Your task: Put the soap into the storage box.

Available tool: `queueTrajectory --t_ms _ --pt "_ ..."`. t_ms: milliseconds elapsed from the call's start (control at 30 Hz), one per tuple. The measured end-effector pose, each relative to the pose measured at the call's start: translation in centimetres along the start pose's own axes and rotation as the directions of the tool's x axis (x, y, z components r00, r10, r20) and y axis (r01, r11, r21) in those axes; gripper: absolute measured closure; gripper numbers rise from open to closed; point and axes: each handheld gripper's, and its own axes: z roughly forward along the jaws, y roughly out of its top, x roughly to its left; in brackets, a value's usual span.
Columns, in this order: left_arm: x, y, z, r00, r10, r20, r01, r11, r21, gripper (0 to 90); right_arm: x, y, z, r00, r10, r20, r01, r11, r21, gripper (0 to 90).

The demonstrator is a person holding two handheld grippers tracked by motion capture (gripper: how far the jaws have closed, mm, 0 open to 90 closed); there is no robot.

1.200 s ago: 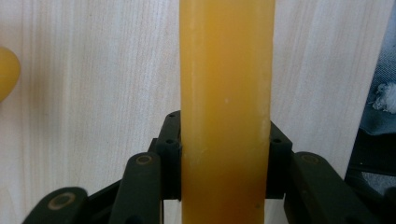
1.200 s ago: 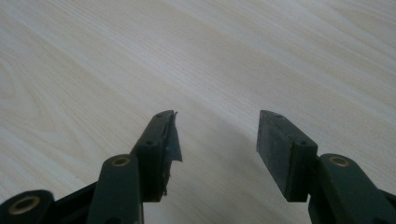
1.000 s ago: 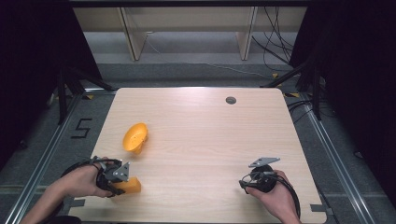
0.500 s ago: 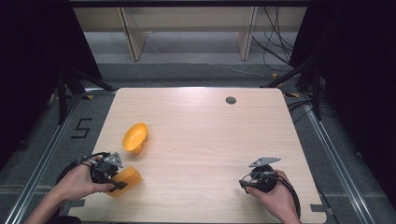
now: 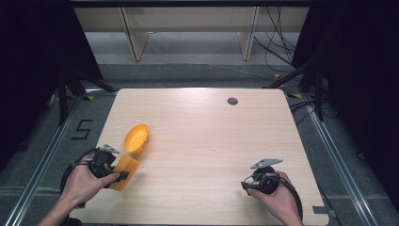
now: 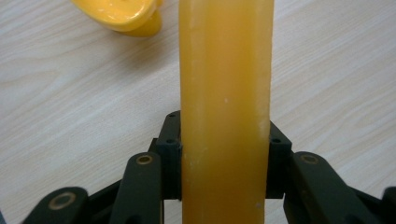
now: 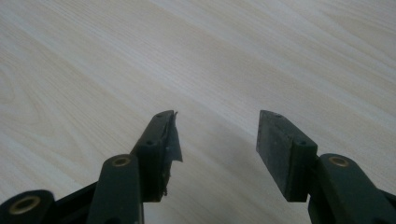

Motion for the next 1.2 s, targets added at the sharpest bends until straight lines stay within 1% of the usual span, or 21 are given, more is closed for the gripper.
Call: queueTrajectory --t_ms 33,67,100,167,200,333,367,500,533,600,633,733,767,800,833,867,900,933,1033,1100,1200 --pt "0.1 0.1 -0.1 0.9999 -0.013 0.006 0.013 0.9999 -0.001 60.4 0.0 0.0 0.0 1.0 0.0 0.0 0.0 1.0 0.001 47.7" --pt "0.4 0.3 -0.4 0.9991 -0.041 0.009 0.041 0.9992 0.0 60.4 0.0 0.0 0.0 1.0 -0.001 -0.001 0.001 1.0 0.001 47.7" --pt "0.6 0.5 -0.8 0.9995 -0.03 0.003 0.03 0.9994 0.019 60.4 0.0 0.0 0.0 1.0 -0.001 -0.001 0.001 1.0 0.001 47.7" --pt "0.8 0.6 -0.9 0.9993 -0.037 0.0 0.037 0.9993 0.01 60.4 0.0 0.0 0.0 1.0 0.0 -0.001 0.0 1.0 0.001 47.7" --pt "0.9 0.8 -1.2 0.9985 -0.055 0.001 0.055 0.9985 0.008 60.4 0.0 0.0 0.0 1.0 -0.001 0.0 0.001 1.0 0.001 47.7" --pt "1.7 2.0 -2.2 0.9967 -0.078 -0.021 0.077 0.9967 -0.023 60.4 0.0 0.0 0.0 1.0 -0.003 0.003 0.003 1.0 0.002 47.7" --pt "2.1 2.7 -2.7 0.9952 -0.093 -0.033 0.092 0.9954 -0.029 60.4 0.0 0.0 0.0 1.0 0.0 0.0 0.0 1.0 0.002 47.7" --pt "2.7 3.9 -2.9 0.9921 -0.109 -0.062 0.106 0.9927 -0.058 60.4 0.0 0.0 0.0 1.0 -0.001 -0.001 0.001 1.0 0.004 47.7" --pt "3.0 4.3 -3.1 0.9928 -0.1 -0.066 0.098 0.9945 -0.038 60.4 0.0 0.0 0.0 1.0 0.0 -0.001 0.0 1.0 0.003 47.7" --pt "3.4 5.2 -3.2 0.9918 -0.098 -0.082 0.095 0.9948 -0.036 60.4 0.0 0.0 0.0 1.0 0.0 -0.001 0.0 1.0 0.002 47.7" --pt "3.6 5.6 -3.1 0.9913 -0.102 -0.084 0.098 0.994 -0.049 60.4 0.0 0.0 0.0 1.0 -0.001 -0.002 0.001 1.0 0.0 47.7" --pt "4.0 6.7 -3.0 0.9913 -0.083 -0.102 0.08 0.9962 -0.035 60.4 0.0 0.0 0.1 1.0 0.0 -0.004 0.0 1.0 0.002 47.7" --pt "4.3 7.0 -2.7 0.9928 -0.075 -0.094 0.071 0.9964 -0.048 60.4 0.0 0.0 0.0 1.0 0.001 -0.004 -0.001 1.0 0.002 47.7" --pt "4.6 7.7 -2.3 0.9911 -0.079 -0.107 0.076 0.9966 -0.031 60.4 0.0 0.0 0.1 1.0 0.0 -0.004 0.0 1.0 0.003 47.7" --pt "4.6 7.7 -2.3 0.9911 -0.079 -0.107 0.076 0.9966 -0.031 60.4 0.0 0.0 0.1 1.0 0.002 -0.005 -0.002 1.0 0.003 47.7" --pt "4.7 8.2 -1.7 0.9896 -0.079 -0.121 0.075 0.9965 -0.039 60.4 0.2 0.0 0.0 0.9997 0.023 -0.007 -0.023 1.0 0.009 47.7" --pt "4.7 8.2 -1.7 0.9896 -0.079 -0.121 0.075 0.9965 -0.039 60.4 0.2 0.0 0.0 0.9997 0.023 -0.007 -0.023 1.0 0.009 47.7" --pt "4.9 8.5 -1.5 0.99 -0.066 -0.125 0.062 0.9976 -0.029 60.4 0.0 0.0 0.1 1.0 0.0 -0.004 0.0 1.0 0.002 47.7" --pt "5.0 9.3 -0.6 0.9901 -0.068 -0.122 0.064 0.9973 -0.034 60.4 0.0 0.0 0.1 0.9999 0.005 -0.009 -0.005 1.0 0.006 47.7" --pt "5.1 9.9 -0.3 0.9909 -0.061 -0.12 0.059 0.998 -0.025 60.4 0.0 0.0 0.1 1.0 0.004 -0.009 -0.004 1.0 0.005 47.6" --pt "5.1 10.4 0.0 0.9902 -0.059 -0.127 0.055 0.9978 -0.036 60.4 0.0 0.0 0.1 0.9999 0.004 -0.01 -0.004 1.0 0.006 47.6"
